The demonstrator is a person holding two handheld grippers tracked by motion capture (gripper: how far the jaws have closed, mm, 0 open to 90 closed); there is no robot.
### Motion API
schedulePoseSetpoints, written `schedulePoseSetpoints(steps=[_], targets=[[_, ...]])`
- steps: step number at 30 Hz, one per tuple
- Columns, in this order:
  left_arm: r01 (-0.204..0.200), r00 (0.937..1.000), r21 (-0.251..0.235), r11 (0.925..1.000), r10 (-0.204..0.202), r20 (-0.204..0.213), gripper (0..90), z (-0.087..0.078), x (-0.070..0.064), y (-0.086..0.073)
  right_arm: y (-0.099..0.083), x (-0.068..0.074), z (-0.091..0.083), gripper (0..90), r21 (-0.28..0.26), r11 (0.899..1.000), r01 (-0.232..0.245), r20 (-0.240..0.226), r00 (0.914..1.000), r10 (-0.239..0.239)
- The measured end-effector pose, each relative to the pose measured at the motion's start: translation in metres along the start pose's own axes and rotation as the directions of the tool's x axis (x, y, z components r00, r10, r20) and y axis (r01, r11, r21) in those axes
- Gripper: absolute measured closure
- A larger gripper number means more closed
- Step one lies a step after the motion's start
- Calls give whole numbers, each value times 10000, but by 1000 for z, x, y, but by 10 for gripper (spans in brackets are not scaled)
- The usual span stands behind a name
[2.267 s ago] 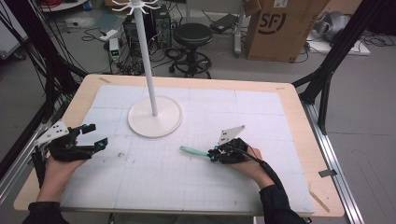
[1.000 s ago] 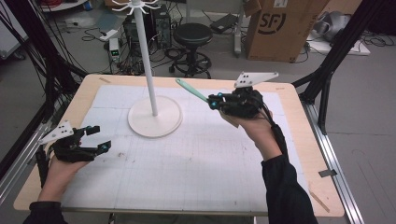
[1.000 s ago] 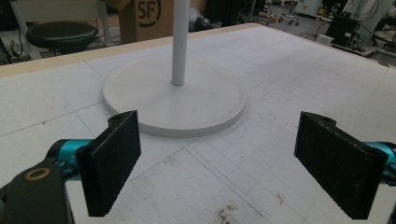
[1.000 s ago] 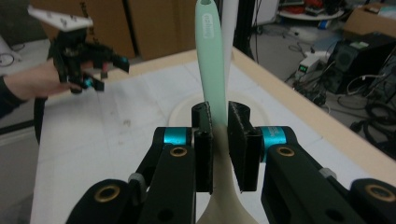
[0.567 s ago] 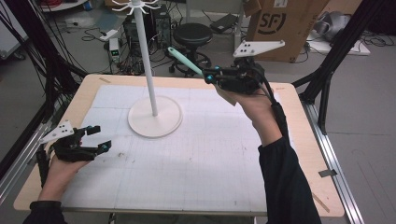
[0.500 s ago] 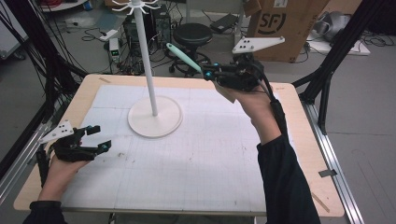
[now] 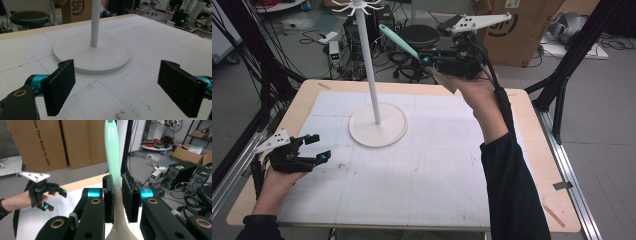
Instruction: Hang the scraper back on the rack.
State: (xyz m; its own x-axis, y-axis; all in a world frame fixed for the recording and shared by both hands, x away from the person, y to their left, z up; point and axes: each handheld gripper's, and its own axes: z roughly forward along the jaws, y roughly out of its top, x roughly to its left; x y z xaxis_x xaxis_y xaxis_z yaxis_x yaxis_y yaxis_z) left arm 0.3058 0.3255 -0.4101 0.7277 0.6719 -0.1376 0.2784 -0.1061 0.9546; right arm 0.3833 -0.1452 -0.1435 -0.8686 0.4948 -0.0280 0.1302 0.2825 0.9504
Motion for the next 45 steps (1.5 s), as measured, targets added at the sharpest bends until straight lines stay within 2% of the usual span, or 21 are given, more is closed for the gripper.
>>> schedulePoseSetpoints(steps=[16,45], targets=[[10,10000,-107,9999,-9,74,151,-2,0,1,24,1,19,809,-22,10000,50,88,9999,-50],[3,9999,-62,10000,-2,148,153,-2,0,1,21,-2,31,808,218,9998,-33,494,9988,22]])
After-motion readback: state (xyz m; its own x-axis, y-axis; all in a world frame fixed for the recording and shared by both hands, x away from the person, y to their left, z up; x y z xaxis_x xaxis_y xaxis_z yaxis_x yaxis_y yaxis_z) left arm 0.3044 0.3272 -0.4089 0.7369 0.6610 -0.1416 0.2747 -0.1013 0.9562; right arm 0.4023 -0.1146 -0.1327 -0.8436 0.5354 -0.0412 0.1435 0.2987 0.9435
